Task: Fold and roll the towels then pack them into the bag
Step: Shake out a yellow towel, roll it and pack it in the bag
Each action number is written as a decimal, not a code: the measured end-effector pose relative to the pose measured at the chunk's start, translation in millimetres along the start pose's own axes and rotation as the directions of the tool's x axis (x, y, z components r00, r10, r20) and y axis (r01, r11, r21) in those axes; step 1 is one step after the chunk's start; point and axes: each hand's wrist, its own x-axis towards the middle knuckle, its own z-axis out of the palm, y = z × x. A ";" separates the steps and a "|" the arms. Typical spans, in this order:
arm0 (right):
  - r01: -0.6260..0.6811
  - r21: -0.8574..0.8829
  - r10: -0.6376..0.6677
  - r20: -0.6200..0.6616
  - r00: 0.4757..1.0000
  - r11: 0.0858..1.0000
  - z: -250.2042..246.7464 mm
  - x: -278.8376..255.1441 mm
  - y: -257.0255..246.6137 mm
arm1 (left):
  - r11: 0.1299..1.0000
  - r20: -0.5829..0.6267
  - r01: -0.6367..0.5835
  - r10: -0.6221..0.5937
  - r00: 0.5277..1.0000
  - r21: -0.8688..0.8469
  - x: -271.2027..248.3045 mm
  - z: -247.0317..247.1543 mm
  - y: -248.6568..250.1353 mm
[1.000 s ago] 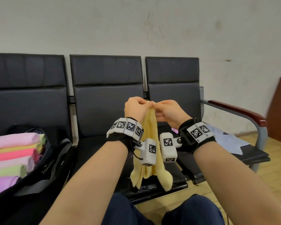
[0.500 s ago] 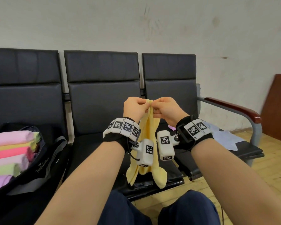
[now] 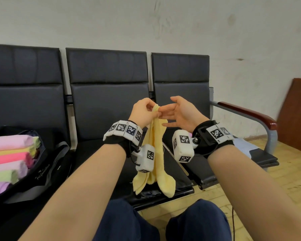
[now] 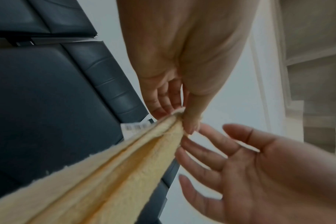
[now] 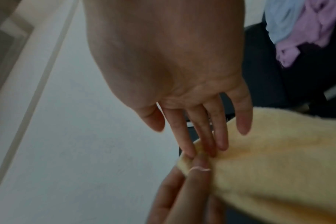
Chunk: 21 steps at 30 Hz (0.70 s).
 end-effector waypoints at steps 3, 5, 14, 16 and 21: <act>0.034 -0.256 -0.070 -0.131 0.989 0.966 -4.1 2.7 6.3 | 0.999 0.046 0.011 -0.009 0.999 -0.050 -1.7 -5.3 -0.4; 0.059 -0.460 -0.129 -0.121 0.984 0.886 -7.9 8.0 13.3 | 0.996 0.060 0.021 -0.015 0.998 -0.092 -2.8 -6.8 1.4; -0.008 -0.518 0.001 -0.015 1.000 0.855 -25.7 10.6 24.4 | 0.924 0.030 0.104 -0.100 0.995 -0.367 -2.3 -23.9 12.2; 0.010 -0.500 -0.012 0.000 1.000 0.866 -32.4 12.3 23.8 | 0.904 -0.037 0.115 -0.142 0.989 -0.412 0.4 -32.6 13.5; 0.005 -0.324 0.005 0.028 1.000 0.946 -41.1 14.5 24.6 | 0.854 -0.154 0.097 -0.203 0.967 -0.511 8.6 -54.6 13.7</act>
